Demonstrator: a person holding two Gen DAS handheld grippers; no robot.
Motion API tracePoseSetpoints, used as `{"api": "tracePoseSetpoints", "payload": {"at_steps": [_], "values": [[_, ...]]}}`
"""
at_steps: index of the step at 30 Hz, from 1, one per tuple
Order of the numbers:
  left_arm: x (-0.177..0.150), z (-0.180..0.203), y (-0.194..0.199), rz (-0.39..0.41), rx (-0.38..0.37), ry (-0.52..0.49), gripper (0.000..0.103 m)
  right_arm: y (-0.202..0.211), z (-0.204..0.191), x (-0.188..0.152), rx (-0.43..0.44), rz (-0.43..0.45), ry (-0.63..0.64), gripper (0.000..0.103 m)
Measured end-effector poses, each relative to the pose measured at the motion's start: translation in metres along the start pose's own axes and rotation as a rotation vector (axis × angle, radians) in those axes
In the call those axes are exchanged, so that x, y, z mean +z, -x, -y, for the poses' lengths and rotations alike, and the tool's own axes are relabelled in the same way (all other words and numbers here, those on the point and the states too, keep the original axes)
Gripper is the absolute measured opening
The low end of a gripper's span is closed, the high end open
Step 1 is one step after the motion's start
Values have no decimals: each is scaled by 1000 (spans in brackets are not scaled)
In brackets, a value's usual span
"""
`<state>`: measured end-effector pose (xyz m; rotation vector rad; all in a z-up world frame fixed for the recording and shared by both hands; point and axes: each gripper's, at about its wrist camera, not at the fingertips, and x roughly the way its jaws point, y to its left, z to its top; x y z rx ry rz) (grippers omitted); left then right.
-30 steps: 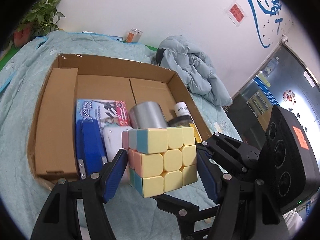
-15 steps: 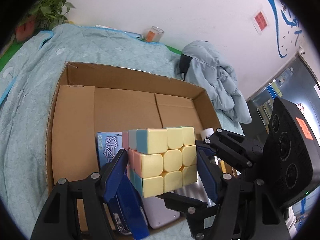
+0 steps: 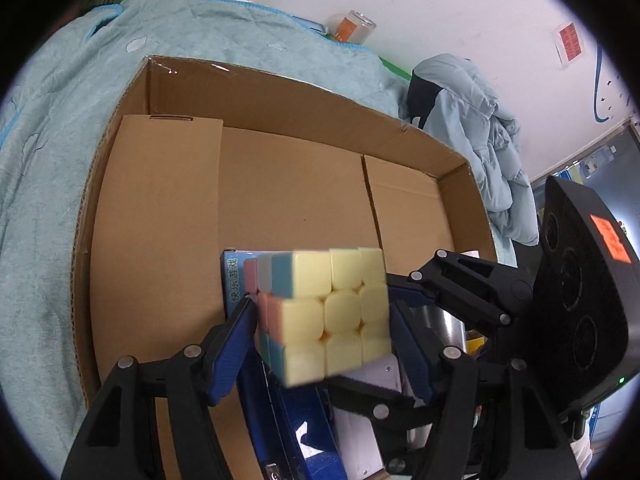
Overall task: Organize rigid objects
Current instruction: 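Lower the cube into the box corner and open the right tool, then reach the right tool toward the white hair dryer on the quilt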
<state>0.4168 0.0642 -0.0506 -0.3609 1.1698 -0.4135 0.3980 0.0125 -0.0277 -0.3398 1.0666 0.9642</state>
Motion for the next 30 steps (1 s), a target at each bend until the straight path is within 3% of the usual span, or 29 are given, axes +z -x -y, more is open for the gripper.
{"api": "tracePoseSetpoints", "payload": {"at_steps": [6, 10, 16, 18, 20, 21, 22, 25, 27, 30], "values": [[-2, -4, 5, 1, -5, 3, 66, -13, 6, 0, 1, -31, -36, 55], [-7, -1, 4, -11, 7, -12, 66, -16, 7, -2, 22, -33, -51, 47], [-17, 2, 16, -6, 6, -19, 66, -13, 3, -4, 20, -29, -64, 47], [-21, 4, 29, 39, 29, -37, 66, -8, 1, -6, -8, -20, -77, 53], [-30, 8, 50, 121, 57, -69, 66, 3, 0, -13, -35, 15, -118, 86], [-37, 11, 62, 171, 83, -90, 68, 14, 0, -21, -27, 55, -160, 91], [-43, 14, 70, 207, 109, -105, 68, 24, -2, -28, -33, 87, -191, 93], [-71, 25, 98, 333, 221, -154, 82, 59, -17, -62, -109, 192, -274, 98], [-91, 33, 112, 399, 275, -171, 82, 80, -36, -90, -180, 248, -307, 99], [-126, 47, 126, 463, 320, -205, 82, 100, -61, -126, -220, 303, -355, 99]]}}
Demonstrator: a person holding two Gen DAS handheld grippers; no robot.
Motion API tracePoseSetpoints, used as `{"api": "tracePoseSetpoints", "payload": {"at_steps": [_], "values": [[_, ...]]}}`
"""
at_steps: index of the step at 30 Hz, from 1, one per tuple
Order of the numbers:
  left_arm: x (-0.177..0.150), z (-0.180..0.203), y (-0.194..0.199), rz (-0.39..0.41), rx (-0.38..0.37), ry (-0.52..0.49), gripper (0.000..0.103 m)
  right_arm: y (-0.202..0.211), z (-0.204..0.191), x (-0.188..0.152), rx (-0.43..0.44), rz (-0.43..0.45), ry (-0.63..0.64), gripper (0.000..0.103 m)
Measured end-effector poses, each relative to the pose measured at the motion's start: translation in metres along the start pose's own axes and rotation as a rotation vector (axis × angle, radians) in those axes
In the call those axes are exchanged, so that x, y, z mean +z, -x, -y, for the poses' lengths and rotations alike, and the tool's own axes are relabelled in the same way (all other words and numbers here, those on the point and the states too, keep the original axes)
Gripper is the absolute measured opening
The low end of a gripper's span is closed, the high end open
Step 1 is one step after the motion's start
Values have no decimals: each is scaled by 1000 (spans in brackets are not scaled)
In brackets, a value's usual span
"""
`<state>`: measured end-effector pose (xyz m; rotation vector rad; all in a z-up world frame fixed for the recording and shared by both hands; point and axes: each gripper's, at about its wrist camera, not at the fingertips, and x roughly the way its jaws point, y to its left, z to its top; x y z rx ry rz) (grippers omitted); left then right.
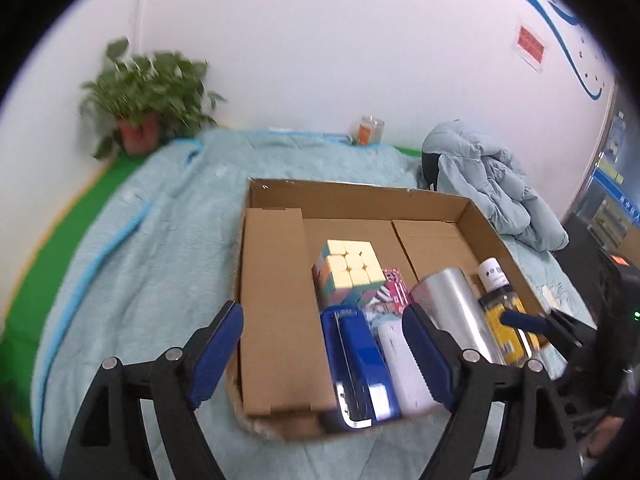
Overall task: Organize rigid objects
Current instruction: 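Reach the right tool toward the white hair dryer on the quilt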
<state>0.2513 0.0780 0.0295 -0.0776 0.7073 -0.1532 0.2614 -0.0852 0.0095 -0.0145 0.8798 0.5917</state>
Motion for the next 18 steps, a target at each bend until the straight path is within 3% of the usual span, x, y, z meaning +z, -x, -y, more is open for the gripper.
{"api": "tracePoseSetpoints", "payload": {"at_steps": [5, 6, 7, 8, 9, 11, 12, 13, 14, 15, 18], "values": [[-33, 18, 35, 64, 39, -30, 81, 42, -15, -52, -65, 44, -68, 97], [-37, 21, 39, 70, 30, -32, 73, 47, -19, -60, -67, 46, -77, 93], [-44, 23, 45, 78, 6, -29, 59, 54, -21, -68, -71, 51, -85, 77], [-49, 25, 50, 62, -19, -33, 21, 58, -23, -74, -87, 50, -91, 55], [-54, 28, 54, 42, -24, -37, 7, 64, -29, -82, -135, 42, -88, 49], [-62, 35, 62, 59, -6, -52, 7, 78, -35, -96, -174, 65, -80, 52], [-66, 38, 67, 62, -3, -66, 11, 85, -39, -104, -189, 83, -79, 60], [-69, 40, 69, 48, 2, -76, 20, 91, -44, -112, -195, 95, -73, 89], [-72, 41, 70, 28, 10, -79, 53, 96, -47, -117, -190, 111, -72, 103], [-76, 40, 72, 12, 22, -68, 87, 104, -50, -123, -183, 141, -70, 103], [-88, 30, 80, 2, 34, -26, 90, 113, -57, -134, -177, 131, -74, 103]]}}
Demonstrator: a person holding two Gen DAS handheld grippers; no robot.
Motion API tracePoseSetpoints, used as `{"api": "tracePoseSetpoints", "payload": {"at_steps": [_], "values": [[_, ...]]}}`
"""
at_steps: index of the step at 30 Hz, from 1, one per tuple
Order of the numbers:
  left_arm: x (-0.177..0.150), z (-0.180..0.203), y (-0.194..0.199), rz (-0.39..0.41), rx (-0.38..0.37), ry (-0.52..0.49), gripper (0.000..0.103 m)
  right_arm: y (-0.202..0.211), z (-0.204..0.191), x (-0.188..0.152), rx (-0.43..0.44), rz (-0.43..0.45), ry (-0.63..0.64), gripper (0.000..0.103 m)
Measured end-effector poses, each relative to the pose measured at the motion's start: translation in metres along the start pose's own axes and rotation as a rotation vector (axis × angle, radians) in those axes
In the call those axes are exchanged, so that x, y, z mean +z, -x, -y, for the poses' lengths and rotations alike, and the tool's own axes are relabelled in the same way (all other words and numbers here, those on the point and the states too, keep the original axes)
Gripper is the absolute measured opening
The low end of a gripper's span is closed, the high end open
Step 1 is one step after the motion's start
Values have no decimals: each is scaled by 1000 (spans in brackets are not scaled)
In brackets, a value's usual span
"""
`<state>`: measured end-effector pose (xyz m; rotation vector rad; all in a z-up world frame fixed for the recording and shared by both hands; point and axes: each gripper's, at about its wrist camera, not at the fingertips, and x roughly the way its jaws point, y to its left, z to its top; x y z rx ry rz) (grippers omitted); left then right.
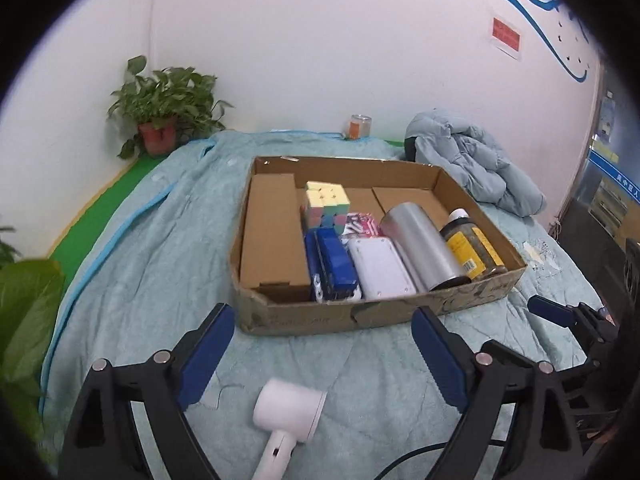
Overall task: Organize rigid objects
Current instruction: 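Reach the right tool toward the white hair dryer on the quilt, then grasp the hair dryer by its handle with the right tool and lift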
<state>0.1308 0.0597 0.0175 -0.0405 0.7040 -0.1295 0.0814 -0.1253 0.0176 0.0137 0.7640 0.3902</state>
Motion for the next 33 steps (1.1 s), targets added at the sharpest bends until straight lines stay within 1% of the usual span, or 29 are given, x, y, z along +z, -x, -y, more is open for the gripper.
{"api": "tracePoseSetpoints", "payload": {"at_steps": [4, 6, 8, 10, 12, 14, 15, 16, 17, 20, 24, 26, 27, 29, 30, 33], "values": [[-26, -21, -9, -97, 14, 56, 90, 12, -2, -16, 19, -20, -12, 103], [-43, -32, -21, -174, 20, 66, 90, 15, -4, -24, 41, -41, -16, 103], [-58, -38, -34, -231, 24, 71, 90, 19, -9, -38, 93, -67, -21, 103], [-78, -48, -51, -321, 19, 102, 87, 22, -12, -53, 140, -88, -15, 103], [-97, -54, -66, -414, -17, 148, 73, 24, -17, -69, 187, -115, -7, 102], [-107, -54, -74, -466, -59, 169, 65, 22, -20, -83, 218, -153, -1, 102], [-110, -52, -75, -476, -72, 170, 65, 21, -21, -91, 230, -172, -1, 102], [-110, -47, -73, -463, -70, 153, 63, 21, -21, -97, 243, -187, -4, 102], [-111, -42, -73, -470, -89, 148, 62, 20, -22, -104, 258, -205, -11, 102], [-112, -23, -71, -498, -160, 155, 61, 19, -23, -118, 300, -260, -41, 102], [-114, 20, -74, -519, -298, 143, 61, 29, -26, -132, 313, -264, -35, 101], [-116, 36, -78, -524, -337, 136, 63, 35, -23, -135, 309, -253, -45, 101], [-115, 42, -81, -523, -346, 136, 63, 38, -20, -136, 305, -246, -53, 101], [-112, 45, -86, -519, -334, 146, 62, 41, -11, -134, 300, -233, -70, 100], [-112, 43, -87, -523, -336, 158, 61, 43, -7, -133, 277, -222, -74, 100], [-109, 37, -92, -525, -354, 190, 61, 40, 0, -126, 238, -210, -42, 93]]}}
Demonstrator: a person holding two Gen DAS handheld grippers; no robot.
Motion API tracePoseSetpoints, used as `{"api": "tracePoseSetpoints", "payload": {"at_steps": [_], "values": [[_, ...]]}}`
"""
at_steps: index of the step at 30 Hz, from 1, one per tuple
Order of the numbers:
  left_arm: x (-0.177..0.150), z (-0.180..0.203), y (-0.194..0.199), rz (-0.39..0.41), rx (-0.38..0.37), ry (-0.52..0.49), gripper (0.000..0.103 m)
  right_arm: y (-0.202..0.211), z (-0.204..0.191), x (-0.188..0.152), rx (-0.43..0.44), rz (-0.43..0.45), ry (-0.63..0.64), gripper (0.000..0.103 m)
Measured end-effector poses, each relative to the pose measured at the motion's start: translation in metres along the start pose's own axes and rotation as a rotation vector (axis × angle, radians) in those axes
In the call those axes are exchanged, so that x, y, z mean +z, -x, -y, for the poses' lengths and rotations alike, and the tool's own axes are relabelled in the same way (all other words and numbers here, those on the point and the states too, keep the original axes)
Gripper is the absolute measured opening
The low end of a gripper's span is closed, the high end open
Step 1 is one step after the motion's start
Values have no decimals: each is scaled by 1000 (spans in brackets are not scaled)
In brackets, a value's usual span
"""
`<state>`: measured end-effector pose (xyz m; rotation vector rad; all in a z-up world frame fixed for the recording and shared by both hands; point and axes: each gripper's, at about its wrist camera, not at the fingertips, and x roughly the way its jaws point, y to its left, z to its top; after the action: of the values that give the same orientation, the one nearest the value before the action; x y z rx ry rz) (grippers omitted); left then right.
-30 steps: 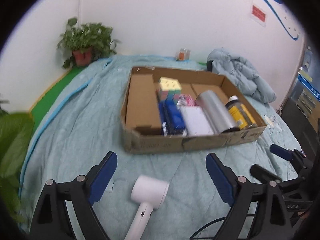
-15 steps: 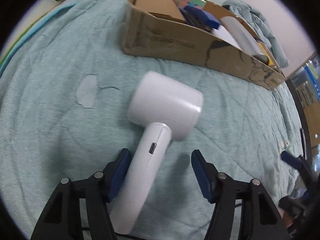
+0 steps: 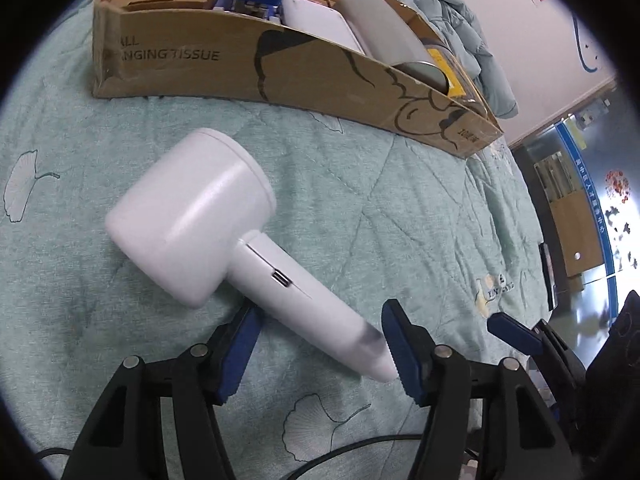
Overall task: Organize rigid objects
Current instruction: 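Grasp the hair dryer by its handle with the right tool and lift, then lower the hair dryer into the box beside the white case and release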
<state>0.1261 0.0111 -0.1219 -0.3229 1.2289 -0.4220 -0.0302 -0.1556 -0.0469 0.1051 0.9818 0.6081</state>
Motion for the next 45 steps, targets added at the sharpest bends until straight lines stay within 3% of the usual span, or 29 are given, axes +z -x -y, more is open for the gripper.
{"api": "tracePoseSetpoints", "payload": {"at_steps": [9, 11, 15, 18, 21, 24, 27, 35, 45], "values": [[7, -33, 11, 42, -62, 101, 54, -47, -26, 29, 96, -54, 182, 66], [7, -34, 11, 48, -72, 100, 51, -60, -32, 28, 112, -88, 193, 52], [6, -39, 14, 57, -64, 95, 43, -79, -42, 21, 112, -140, 207, 46], [3, -39, 14, 60, -58, 84, 41, -89, -43, 15, 119, -181, 166, 35], [1, -33, 13, 63, -24, 51, 37, -89, -50, 13, 93, -171, 177, 30], [-1, -28, 15, 75, -5, 26, 36, -93, -51, 13, 144, -182, 122, 30], [-1, -26, 19, 96, -5, 20, 35, -92, -53, 14, 141, -165, 118, 30], [17, -1, 57, 209, -6, -55, 35, -66, -55, 30, 129, -49, 137, 29], [83, 50, 94, 346, -17, -211, 33, -32, -53, 101, 36, 150, 201, 30]]}}
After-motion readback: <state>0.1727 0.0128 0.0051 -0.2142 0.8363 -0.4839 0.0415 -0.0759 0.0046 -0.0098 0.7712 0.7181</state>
